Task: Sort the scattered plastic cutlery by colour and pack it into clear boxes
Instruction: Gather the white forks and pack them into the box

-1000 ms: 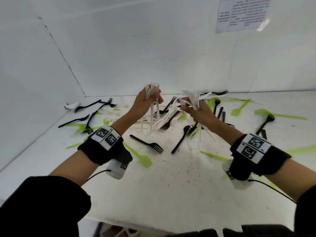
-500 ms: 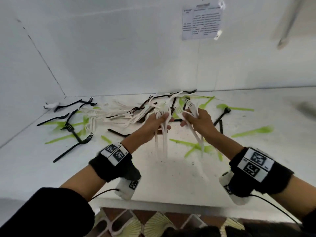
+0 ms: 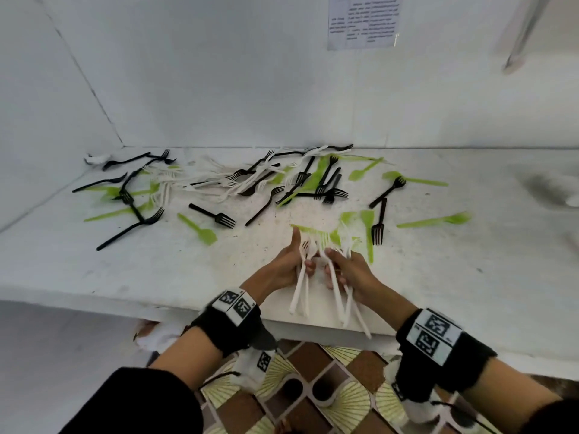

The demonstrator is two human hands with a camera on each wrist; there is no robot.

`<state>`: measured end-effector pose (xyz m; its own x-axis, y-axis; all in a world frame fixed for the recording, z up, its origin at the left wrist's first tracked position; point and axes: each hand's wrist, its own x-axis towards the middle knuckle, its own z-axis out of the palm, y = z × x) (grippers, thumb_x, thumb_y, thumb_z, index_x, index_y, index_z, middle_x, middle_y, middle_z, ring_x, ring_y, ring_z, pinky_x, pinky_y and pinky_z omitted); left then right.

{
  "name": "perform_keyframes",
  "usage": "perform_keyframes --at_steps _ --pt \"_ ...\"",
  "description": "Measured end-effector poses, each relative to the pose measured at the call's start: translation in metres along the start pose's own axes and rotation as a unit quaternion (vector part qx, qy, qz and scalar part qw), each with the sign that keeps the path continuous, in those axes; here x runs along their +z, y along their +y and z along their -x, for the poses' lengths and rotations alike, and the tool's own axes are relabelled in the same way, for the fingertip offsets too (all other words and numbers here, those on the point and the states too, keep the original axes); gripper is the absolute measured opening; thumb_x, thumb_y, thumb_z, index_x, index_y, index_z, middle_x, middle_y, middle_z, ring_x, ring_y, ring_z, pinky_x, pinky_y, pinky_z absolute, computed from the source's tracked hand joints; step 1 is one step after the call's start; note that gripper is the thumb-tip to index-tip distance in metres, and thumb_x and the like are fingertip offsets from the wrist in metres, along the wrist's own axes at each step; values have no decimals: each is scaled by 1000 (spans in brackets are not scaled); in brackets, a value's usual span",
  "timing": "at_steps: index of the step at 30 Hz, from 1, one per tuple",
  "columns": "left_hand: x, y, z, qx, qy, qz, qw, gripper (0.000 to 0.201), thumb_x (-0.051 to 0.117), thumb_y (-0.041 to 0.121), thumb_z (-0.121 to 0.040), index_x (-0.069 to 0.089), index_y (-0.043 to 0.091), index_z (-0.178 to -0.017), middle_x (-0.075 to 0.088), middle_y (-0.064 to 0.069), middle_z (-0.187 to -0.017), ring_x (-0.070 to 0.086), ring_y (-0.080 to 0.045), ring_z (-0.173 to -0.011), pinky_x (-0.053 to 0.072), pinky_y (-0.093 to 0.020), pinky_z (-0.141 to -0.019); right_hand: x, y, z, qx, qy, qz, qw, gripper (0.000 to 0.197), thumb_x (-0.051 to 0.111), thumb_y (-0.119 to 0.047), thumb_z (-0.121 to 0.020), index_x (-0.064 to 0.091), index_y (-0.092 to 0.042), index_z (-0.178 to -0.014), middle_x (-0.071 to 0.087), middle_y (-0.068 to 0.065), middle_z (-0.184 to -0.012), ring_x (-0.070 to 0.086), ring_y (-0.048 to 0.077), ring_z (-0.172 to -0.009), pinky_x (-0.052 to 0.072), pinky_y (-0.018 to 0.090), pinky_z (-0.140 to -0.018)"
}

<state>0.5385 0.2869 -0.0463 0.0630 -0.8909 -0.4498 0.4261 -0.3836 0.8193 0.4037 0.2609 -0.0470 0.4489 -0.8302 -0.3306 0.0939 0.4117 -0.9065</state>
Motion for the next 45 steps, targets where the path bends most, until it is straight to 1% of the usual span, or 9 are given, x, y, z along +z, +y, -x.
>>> perform_keyframes --at_steps 5,11,15,20,25,30,34,40,45 --pt "-1 -9 2 74 47 -136 987 57 29 53 -95 53 5 -78 50 3 -44 48 -8 -39 42 -18 -44 9 11 -3 -44 11 43 998 21 60 -13 -90 59 8 -91 60 10 -54 42 8 -28 46 21 -37" --pt "-4 -18 -8 109 107 -215 965 67 37 55 -94 52 -7 -114 63 -13 -86 63 -19 -71 50 -27 -64 8 18 -8 -66 40 76 994 28 65 -22 -87 63 2 -72 59 8 -49 48 16 -35 50 29 -48" --pt "-5 -14 -7 104 109 -208 966 54 37 42 -99 48 -7 -118 63 -14 -98 64 -19 -78 50 -21 -61 8 14 -4 -71 28 125 989 34 68 -33 -83 61 -5 -65 59 10 -53 45 11 -33 42 21 -41" --pt "-1 -8 -6 74 124 -218 965 47 33 42 -100 44 4 -126 54 -2 -118 51 -25 -119 44 -31 -93 10 14 -1 -84 42 220 971 27 76 -32 -75 67 -9 -85 65 2 -62 50 5 -36 40 18 -40" --pt "-2 0 -10 26 92 -228 969 53 34 45 -99 44 4 -130 53 -12 -130 56 -28 -112 47 -42 -97 12 10 6 -91 40 247 964 17 80 -22 -72 67 -12 -77 62 -2 -55 48 1 -32 39 15 -37" --pt "-6 12 -6 -12 54 -194 979 45 30 33 -103 50 1 -127 62 -15 -101 59 -19 -72 51 -31 -63 16 10 6 -85 82 264 957 19 74 -23 -78 62 -12 -69 61 2 -54 48 3 -29 41 16 -37" --pt "-18 17 0 -39 27 -162 986 44 25 31 -103 52 2 -125 60 -11 -85 58 -22 -74 49 -33 -67 17 7 4 -50 66 204 975 18 77 -16 -75 63 -7 -72 60 0 -51 49 3 -31 38 16 -35" --pt "-31 23 4 -42 4 -126 991 31 30 24 -101 53 6 -111 59 -14 -93 59 -24 -80 50 -36 -76 24 4 2 -28 76 138 987 15 75 -8 -76 60 -8 -71 57 -2 -43 47 5 -31 41 17 -37" --pt "-34 27 7 -17 13 -127 992 27 35 19 -102 54 0 -100 56 -12 -81 56 -19 -66 53 -24 -58 36 -4 8 -36 53 90 994 16 71 -2 -79 58 -8 -71 52 -6 -35 44 3 -28 39 14 -35"
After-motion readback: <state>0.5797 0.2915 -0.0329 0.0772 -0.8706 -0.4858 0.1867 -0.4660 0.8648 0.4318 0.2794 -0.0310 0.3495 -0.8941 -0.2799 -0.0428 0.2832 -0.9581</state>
